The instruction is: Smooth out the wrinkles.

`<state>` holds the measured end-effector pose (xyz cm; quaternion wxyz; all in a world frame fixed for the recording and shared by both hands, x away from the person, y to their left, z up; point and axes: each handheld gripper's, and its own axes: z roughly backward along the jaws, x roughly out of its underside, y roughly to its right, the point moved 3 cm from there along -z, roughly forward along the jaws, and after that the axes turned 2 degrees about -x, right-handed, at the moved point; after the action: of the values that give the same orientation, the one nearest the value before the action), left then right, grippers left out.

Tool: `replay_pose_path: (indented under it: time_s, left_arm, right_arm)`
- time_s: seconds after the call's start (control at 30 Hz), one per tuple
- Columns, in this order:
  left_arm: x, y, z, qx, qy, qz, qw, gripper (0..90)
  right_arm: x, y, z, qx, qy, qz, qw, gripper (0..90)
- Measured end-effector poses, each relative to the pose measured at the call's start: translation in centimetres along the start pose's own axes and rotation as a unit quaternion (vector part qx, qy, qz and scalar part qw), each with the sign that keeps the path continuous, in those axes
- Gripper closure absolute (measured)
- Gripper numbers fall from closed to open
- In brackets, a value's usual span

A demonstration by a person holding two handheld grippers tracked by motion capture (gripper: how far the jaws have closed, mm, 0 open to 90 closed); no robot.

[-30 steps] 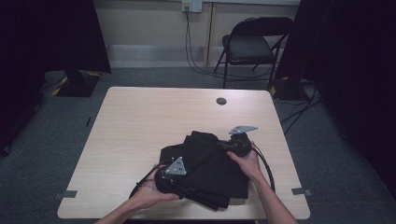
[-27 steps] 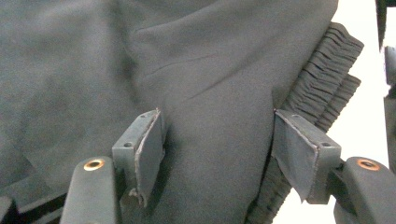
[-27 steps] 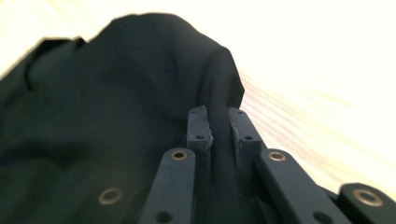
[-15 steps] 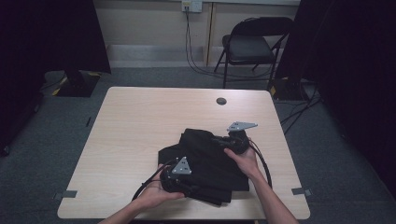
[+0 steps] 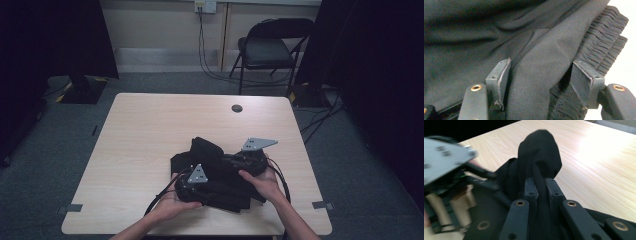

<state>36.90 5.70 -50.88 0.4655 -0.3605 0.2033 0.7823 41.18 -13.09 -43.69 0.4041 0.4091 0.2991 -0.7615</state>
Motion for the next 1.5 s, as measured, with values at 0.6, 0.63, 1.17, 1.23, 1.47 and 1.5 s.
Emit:
replay_pose_path:
  time_s: [0.6, 0.63, 1.17, 1.23, 1.47, 1.5]
  left_arm:
    - [-0.2, -0.3, 1.5, -0.011, 0.003, 0.012, 0.9999, 34.6]
    - [-0.2, -0.3, 2.1, -0.012, 0.001, 0.013, 0.9998, 34.6]
    - [-3.6, -2.8, 8.6, -0.035, 0.121, 0.068, 0.9898, 38.5]
    - [-4.1, -2.8, 8.5, -0.034, 0.123, 0.069, 0.9894, 38.6]
    - [-4.0, -2.4, 5.8, -0.050, 0.058, 0.064, 0.9951, 40.2]
    - [-4.0, -2.4, 5.8, -0.050, 0.058, 0.064, 0.9951, 39.2]
  right_arm:
    - [3.8, -3.7, -0.4, -0.040, -0.049, -0.007, 0.9980, 81.2]
    - [4.0, -3.9, -0.5, -0.038, -0.053, -0.004, 0.9978, 81.1]
    - [6.2, -4.2, -1.7, -0.041, -0.080, -0.021, 0.9957, 77.9]
    - [6.0, -4.4, -1.6, -0.039, -0.079, -0.018, 0.9960, 76.8]
    - [4.5, -5.2, 0.3, -0.051, -0.055, -0.018, 0.9970, 61.6]
    - [4.5, -5.2, 0.3, -0.051, -0.055, -0.018, 0.9970, 61.6]
